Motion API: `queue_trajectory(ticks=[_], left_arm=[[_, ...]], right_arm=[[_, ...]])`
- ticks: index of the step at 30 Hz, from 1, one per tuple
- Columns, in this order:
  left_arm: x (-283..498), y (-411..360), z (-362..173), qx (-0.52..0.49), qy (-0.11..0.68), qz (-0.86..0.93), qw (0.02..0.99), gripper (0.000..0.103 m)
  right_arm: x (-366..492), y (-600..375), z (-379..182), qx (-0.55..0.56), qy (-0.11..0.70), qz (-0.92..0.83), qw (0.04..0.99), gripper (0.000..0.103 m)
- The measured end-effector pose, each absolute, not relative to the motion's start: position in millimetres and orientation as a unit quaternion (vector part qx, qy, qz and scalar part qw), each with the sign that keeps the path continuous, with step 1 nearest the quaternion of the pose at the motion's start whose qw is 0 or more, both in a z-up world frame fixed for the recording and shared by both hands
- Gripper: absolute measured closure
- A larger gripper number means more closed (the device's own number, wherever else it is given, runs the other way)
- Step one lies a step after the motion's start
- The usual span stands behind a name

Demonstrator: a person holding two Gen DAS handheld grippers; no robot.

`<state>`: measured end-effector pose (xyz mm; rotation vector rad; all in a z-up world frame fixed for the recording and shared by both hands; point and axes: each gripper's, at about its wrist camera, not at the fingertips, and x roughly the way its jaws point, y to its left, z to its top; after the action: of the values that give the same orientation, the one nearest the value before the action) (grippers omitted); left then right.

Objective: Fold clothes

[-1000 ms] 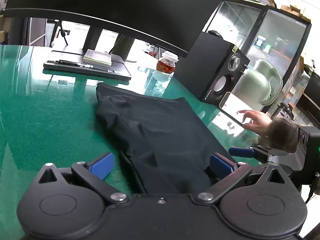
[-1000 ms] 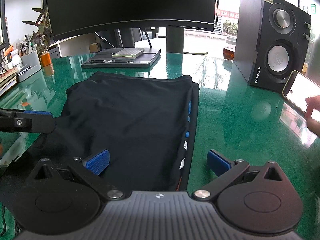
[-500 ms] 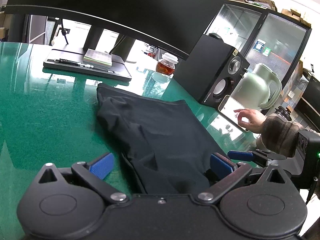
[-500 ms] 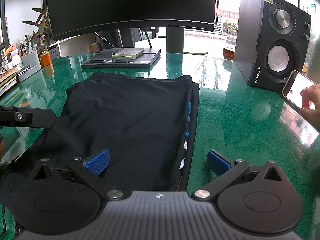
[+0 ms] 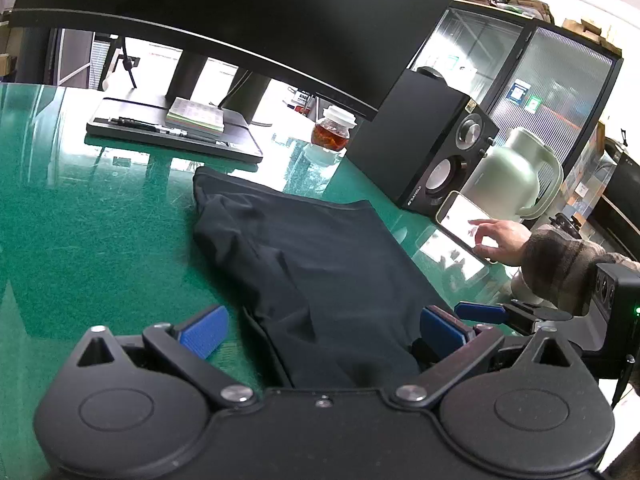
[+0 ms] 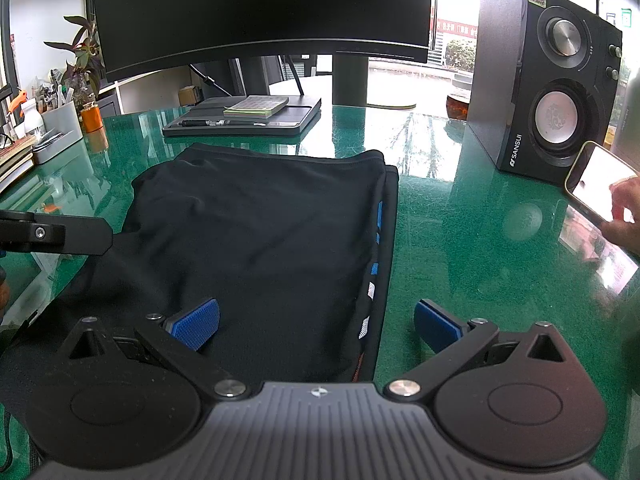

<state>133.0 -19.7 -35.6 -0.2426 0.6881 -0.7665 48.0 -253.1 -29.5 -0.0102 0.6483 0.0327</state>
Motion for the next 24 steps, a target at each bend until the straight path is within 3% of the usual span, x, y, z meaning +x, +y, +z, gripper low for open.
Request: queue_trajectory(ticks=[24], left_arm=[[132.7,-20.2,-36.4,-0.113,0.327,-0.366,0.864,0.000]], right_arm=[[48.1,-253.4,-29.5,-0.005,0.319,0.016,0.948,0.000]])
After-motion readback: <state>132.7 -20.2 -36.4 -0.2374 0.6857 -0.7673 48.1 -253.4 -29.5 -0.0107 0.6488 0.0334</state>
